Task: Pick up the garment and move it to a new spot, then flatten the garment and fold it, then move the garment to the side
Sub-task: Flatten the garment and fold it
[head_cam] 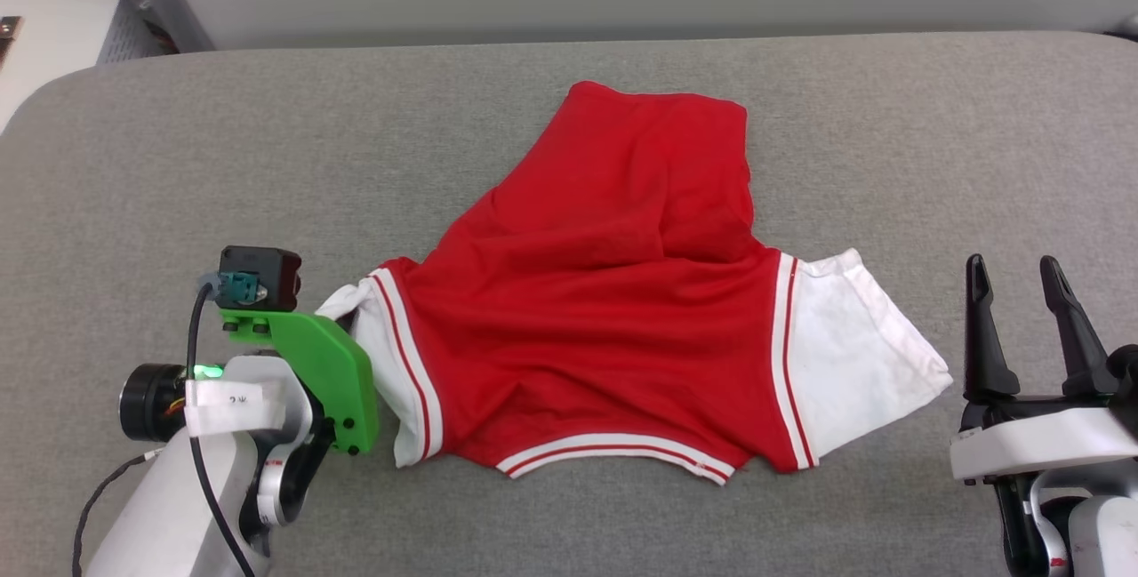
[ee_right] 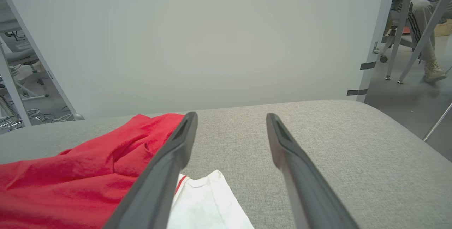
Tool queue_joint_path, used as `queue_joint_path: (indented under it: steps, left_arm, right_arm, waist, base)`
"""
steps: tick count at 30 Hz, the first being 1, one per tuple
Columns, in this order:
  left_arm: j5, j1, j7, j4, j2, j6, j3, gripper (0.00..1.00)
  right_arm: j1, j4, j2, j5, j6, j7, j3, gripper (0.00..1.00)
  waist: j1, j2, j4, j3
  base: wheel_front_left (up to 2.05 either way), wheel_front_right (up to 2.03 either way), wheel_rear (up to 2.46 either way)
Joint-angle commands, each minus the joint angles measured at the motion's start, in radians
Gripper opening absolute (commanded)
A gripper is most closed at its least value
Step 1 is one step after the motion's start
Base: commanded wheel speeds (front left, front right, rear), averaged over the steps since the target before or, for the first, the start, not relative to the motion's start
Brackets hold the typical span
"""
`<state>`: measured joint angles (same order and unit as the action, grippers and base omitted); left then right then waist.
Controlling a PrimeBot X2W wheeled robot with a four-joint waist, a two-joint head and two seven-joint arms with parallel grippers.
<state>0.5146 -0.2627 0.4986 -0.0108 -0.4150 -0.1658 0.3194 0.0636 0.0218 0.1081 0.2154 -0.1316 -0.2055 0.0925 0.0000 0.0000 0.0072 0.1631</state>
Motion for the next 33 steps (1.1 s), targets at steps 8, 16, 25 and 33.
queue_joint_path:
  steps: [8, 16, 25, 33]
  left_arm:
    - [-0.004, -0.086, -0.039, -0.234, 0.033, 0.021, 0.016, 0.0]
    - [-0.012, -0.139, -0.207, -0.392, 0.079, 0.08, 0.032, 1.0]
    - [-0.027, -0.14, -0.474, -0.405, 0.089, 0.128, 0.012, 1.0]
    - [-0.066, -0.051, -0.697, -0.306, 0.071, 0.168, 0.023, 1.0]
  right_arm:
    - [0.022, -0.012, 0.005, 0.004, 0.001, 0.004, -0.021, 1.0]
    - [0.027, -0.013, 0.008, 0.005, 0.001, 0.009, -0.017, 1.0]
    - [0.009, -0.014, 0.022, 0.008, 0.001, 0.015, 0.003, 1.0]
    - [-0.023, -0.007, 0.027, 0.015, 0.001, 0.024, 0.018, 1.0]
  waist:
    - [0.0, 0.0, -0.066, 0.051]
    - [0.0, 0.0, -0.045, 0.057]
    - [0.0, 0.0, 0.018, 0.005]
    - [0.0, 0.0, 0.057, -0.051]
  base:
    - [0.0, 0.0, 0.0]
    - [0.0, 0.0, 0.0]
    - [0.0, 0.0, 0.0]
    - [0.0, 0.0, 0.0]
